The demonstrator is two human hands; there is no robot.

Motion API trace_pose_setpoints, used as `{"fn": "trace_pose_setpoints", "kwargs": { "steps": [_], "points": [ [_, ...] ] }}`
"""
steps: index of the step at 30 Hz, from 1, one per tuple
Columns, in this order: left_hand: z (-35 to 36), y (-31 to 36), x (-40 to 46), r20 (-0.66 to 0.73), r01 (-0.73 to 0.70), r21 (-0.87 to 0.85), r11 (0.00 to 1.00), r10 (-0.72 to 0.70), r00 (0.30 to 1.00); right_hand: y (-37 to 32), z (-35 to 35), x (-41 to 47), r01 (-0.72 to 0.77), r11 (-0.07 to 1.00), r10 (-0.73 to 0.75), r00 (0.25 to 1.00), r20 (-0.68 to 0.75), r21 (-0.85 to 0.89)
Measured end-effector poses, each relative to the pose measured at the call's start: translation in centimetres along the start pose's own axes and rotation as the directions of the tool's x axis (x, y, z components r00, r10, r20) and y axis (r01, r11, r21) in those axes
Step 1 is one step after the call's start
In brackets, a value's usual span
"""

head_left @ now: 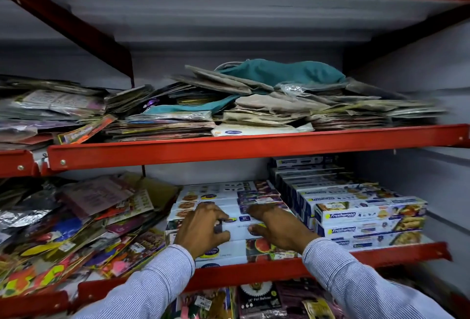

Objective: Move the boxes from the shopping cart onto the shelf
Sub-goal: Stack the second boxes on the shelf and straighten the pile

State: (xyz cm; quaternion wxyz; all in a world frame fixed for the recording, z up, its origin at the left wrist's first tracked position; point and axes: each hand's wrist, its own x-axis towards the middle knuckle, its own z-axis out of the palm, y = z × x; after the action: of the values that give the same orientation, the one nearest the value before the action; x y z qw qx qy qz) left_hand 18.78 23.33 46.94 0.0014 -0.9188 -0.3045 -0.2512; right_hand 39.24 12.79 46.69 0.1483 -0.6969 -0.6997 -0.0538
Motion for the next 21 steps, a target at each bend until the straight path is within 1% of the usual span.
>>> {"fn": "trace_pose_setpoints", "kwargs": {
  "steps": [2,6,11,16,18,19,21],
  "points": [
    [0.2,-0.3,0.0,-0.006,-0.003,-0.025,1.000,0.002,1.000,0.0,0.0,0.0,-0.002,1.000,0.002,0.999,-0.033,0.004],
    [0.4,-0.6,-0.1,-0.029,-0.015,-0.023,1.000,0.014,0.999,-0.1,-0.3,-0.1,-0.002,1.000,0.001,0.997,-0.072,-0.008],
    [0.9,-1.7,-0.6,-0.034,-0.014,-0.047,0.999,0.012,0.999,-0.2,-0.6,-0.5,-0.006,0.999,0.001,0.995,-0.101,-0.049],
    [1.3,-2.0,-0.8,-0.086,-0.031,-0.058,0.998,0.026,0.996,-0.3,-0.4,-0.6,-0.007,0.994,-0.008,0.991,-0.133,-0.108],
    [1.5,-1.8,-1.3,-0.070,-0.017,0.029,0.999,0.019,0.997,-0.2,0.1,-0.9,-0.001,0.990,-0.022,0.988,-0.156,-0.141],
    [1.8,-1.9,-1.7,-0.088,-0.014,0.110,0.994,0.023,0.996,-0.2,0.7,-1.0,0.013,0.989,-0.040,0.983,-0.181,-0.146],
    [2.4,-2.1,-3.0,-0.192,-0.018,0.249,0.968,0.068,0.979,-0.2,2.4,-1.6,0.042,0.988,-0.082,0.957,-0.277,-0.148]
  ]
}}
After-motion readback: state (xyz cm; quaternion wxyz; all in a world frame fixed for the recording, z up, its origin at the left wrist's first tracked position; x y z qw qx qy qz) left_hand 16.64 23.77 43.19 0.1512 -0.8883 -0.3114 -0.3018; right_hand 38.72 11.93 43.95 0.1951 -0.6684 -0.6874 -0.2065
